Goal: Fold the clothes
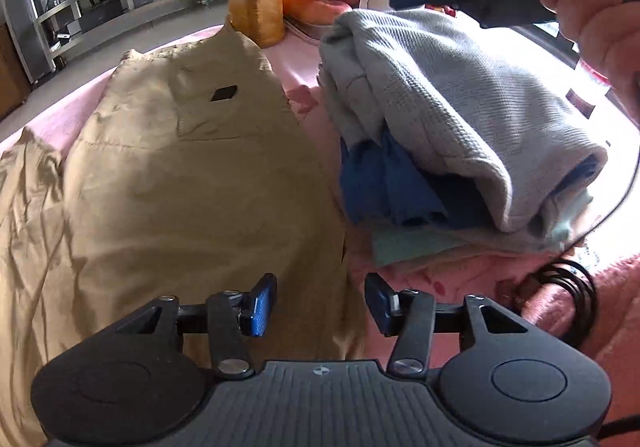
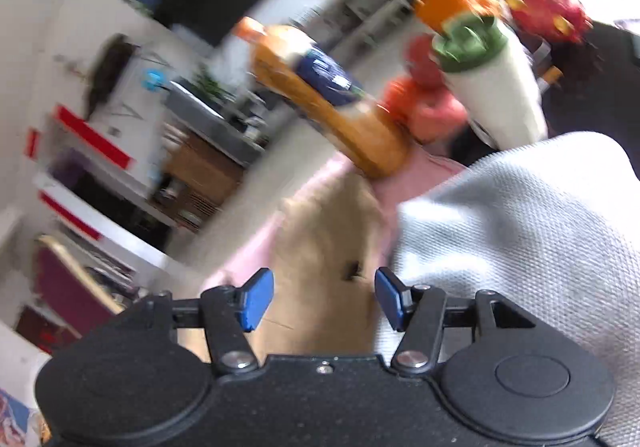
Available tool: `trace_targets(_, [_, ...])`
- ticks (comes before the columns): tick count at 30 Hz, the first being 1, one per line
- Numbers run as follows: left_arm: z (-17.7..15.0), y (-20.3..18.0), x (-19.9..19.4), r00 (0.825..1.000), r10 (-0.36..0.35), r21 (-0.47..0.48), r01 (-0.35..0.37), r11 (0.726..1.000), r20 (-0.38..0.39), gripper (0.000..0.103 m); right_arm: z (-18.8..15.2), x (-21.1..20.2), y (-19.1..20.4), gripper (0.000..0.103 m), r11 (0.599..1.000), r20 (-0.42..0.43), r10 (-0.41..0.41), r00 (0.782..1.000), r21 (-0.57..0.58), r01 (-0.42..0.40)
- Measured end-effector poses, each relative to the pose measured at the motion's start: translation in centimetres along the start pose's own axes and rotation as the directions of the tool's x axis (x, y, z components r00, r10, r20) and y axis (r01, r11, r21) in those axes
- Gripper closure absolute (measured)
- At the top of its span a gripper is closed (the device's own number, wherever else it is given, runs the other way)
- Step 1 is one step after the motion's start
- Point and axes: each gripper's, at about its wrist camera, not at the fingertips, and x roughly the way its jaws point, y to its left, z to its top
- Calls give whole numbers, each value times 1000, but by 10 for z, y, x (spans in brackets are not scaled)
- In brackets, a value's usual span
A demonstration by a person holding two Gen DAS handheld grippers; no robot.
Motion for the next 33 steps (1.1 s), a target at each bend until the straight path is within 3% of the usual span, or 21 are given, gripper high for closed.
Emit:
trace_targets(5, [11, -15, 24, 999, 47, 81, -45, 996, -27, 57, -2, -6, -3, 41, 999, 17, 26, 1000, 37, -26])
trace_targets(8, [17, -13, 39, 994, 95, 75, -92, 993, -48, 61, 0, -6, -2, 41, 999, 33, 30, 999, 25, -31])
trace_targets(9, [18, -10, 40, 995, 95, 57, -92, 994, -42, 69, 1, -4, -3, 41, 999, 36, 32, 999, 22, -33])
trace_targets(10, [20, -6, 39, 994, 96, 37, -95, 995, -42, 95, 2, -3, -3, 41, 999, 39, 34, 999, 21, -34])
trace_targets(11, [22, 0, 36, 995, 87, 3, -86, 996, -47, 99, 3, -3, -3, 41, 999, 44, 33, 998, 18, -34])
trace_targets(13, [24, 15, 23, 998, 58, -62, -60, 996, -40, 100, 3, -7, 2, 41, 1000, 55, 25, 998, 9, -26])
trace_targets(16, [27, 38, -11, 998, 63, -73, -62, 995, 11, 100, 9, -11, 18, 41, 1000, 47, 28, 998, -1, -28])
trace_targets(19, [31, 74, -52, 997, 36, -125, -27, 992, 73, 100, 18, -15, 54, 41, 997, 39, 55, 998, -57, -53])
trace_targets(25, [28, 140, -104, 989, 4, -237, 32, 971, 148, 100, 32, 15, 116, 37, 994, -54, 107, 993, -31, -109])
trace_targets(29, [13, 156, -103, 991, -27, -251, 60, 966, 134, 101, 16, 79, 110, 37, 997, -75, -68, 995, -51, 65])
trace_targets(33, [0, 156, -93, 988, -82, -229, 112, 967, 133, 100, 10, 153, 84, 45, 968, -89, -246, 965, -76, 240])
